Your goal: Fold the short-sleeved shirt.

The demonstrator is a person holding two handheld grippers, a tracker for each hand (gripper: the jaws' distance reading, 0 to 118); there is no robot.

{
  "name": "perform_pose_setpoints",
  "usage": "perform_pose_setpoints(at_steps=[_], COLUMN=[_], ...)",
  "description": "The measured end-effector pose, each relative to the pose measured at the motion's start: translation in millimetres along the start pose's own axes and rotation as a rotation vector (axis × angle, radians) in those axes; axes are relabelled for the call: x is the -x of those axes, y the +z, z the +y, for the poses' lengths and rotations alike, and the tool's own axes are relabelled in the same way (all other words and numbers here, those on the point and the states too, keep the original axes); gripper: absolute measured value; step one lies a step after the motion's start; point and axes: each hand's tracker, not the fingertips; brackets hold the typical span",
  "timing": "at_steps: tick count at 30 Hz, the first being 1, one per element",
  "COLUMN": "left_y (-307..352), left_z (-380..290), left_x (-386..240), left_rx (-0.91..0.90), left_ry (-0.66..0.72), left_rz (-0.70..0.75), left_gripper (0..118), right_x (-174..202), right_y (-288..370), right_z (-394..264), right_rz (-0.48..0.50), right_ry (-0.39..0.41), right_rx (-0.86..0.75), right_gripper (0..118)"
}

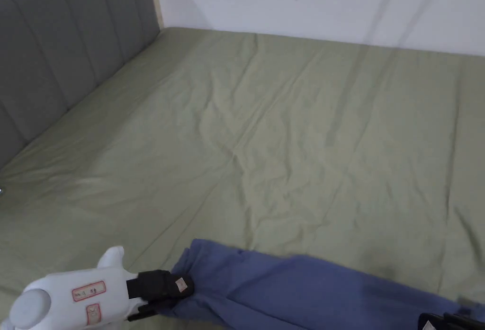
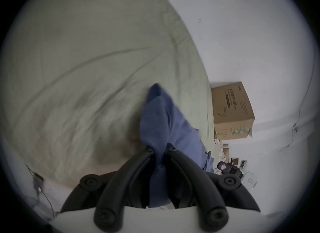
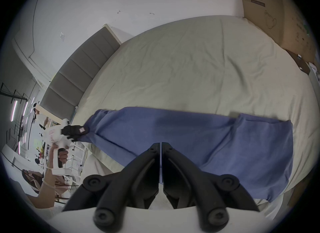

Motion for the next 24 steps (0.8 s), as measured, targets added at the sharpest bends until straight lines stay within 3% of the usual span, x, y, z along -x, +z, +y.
perform_pose_setpoints(at_steps=[1, 5, 7, 11, 13, 14, 16, 17, 18, 22, 23, 24], left_y=[-2.7, -15.9, -35.7, -115.0, -160.3, -182.4, -211.4, -216.7, -219.0, -195.6, -187.9, -180.2], left_z=[2.3, -12.6, -25.8, -69.9, -97.8, -108.4, -120.6, -128.0, -128.5, -110.4, -105.6, -101.3], left_x=[-2.0, -107.5, -148.7, -198.3, -204.9, -207.5, -205.2, -204.3, -201.0, -195.7, -193.8, -189.4], left_rx=[-0.01, 0.023, 0.067, 0.233, 0.305, 0.355, 0.412, 0.44, 0.438, 0.38, 0.358, 0.336], left_ry=[-0.053, -0.359, -0.478, -0.689, -0.783, -0.816, -0.773, -0.736, -0.692, -0.568, -0.542, -0.512], left_rz=[0.008, 0.007, -0.062, -0.134, -0.079, -0.079, -0.058, -0.028, -0.061, -0.123, -0.128, -0.145], left_gripper=[8, 8, 8, 8, 12, 23, 85, 106, 114, 111, 109, 100], right_x=[-3.2, -21.9, -30.6, -54.2, -67.0, -74.2, -87.5, -93.1, -99.0, -117.4, -121.0, -123.5], right_y=[3.0, 17.7, 24.6, 39.3, 47.2, 52.4, 60.0, 64.4, 69.5, 78.8, 78.6, 78.3], right_z=[-1.1, -7.7, -11.7, -23.9, -30.9, -35.2, -42.3, -45.5, -49.5, -61.7, -64.0, -65.9], right_rz=[0.001, 0.011, 0.005, -0.014, -0.026, -0.035, -0.054, -0.066, -0.076, -0.098, -0.103, -0.11], right_ry=[-0.012, -0.07, -0.087, -0.147, -0.184, -0.204, -0.238, -0.255, -0.269, -0.32, -0.329, -0.339], right_rx=[-0.009, -0.047, -0.067, -0.094, -0.1, -0.106, -0.116, -0.12, -0.128, -0.139, -0.137, -0.136], right_gripper=[2, 2, 2, 2, 2, 2, 2, 2, 2, 2, 2, 2])
